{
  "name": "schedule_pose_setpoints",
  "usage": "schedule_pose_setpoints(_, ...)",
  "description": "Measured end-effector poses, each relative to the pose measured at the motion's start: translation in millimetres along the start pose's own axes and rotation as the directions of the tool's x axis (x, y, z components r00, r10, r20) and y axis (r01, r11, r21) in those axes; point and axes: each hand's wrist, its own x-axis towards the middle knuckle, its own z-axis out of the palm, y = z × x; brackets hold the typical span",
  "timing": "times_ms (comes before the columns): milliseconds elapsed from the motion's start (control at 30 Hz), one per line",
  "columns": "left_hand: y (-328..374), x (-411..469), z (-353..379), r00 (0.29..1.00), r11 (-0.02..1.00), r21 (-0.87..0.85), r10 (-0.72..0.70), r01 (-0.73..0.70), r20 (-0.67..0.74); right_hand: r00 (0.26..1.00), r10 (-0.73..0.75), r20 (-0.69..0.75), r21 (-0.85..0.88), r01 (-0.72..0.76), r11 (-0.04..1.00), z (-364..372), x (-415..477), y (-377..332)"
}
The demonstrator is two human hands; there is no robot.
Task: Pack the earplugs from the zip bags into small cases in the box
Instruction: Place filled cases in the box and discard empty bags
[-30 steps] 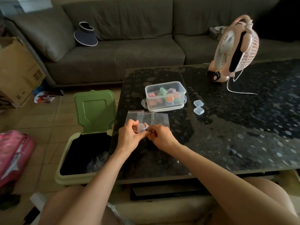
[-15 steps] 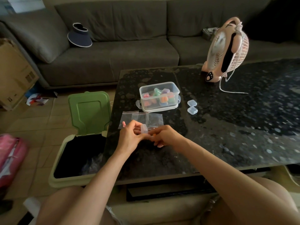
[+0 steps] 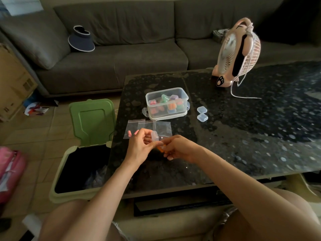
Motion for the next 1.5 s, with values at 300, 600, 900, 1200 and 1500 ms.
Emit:
schedule_pose_setpoints(300, 1.0, 1.5, -4.6, 1.000, 1.000, 0.005, 0.003, -0.003, 0.012, 0.997, -0.011, -0.076, 0.107, 0.019, 0.994, -5.8, -1.2, -3.1)
schedule_pose_setpoints(600, 13.3, -5.5, -0.9, 0.994, 0.987, 0.158, -0.021, 0.004, 0.106, 0.974, -0.124, -0.189, 0.060, 0.138, 0.989, -9.8, -8.4, -12.7)
schedule_pose_setpoints(900, 15.3, -7.1, 0.6, 0.982, 0.997, -0.023, -0.063, 0.068, 0.180, 0.970, -0.152, -0.187, -0.036, 0.148, 0.988, -5.7, -8.6, -11.8)
schedule_pose_setpoints(1200, 20.5, -7.6, -7.2, 0.994, 0.999, 0.043, -0.005, 0.000, 0.113, 0.969, -0.166, -0.183, -0.083, 0.153, 0.985, -0.8, -4.6, -14.5)
schedule_pose_setpoints(1500, 23.3, -8.7, -3.9, 0.993, 1.000, 0.000, 0.022, -0.022, 0.118, 0.908, -0.297, -0.297, -0.406, 0.161, 0.899, -2.9, 2.8, -8.5)
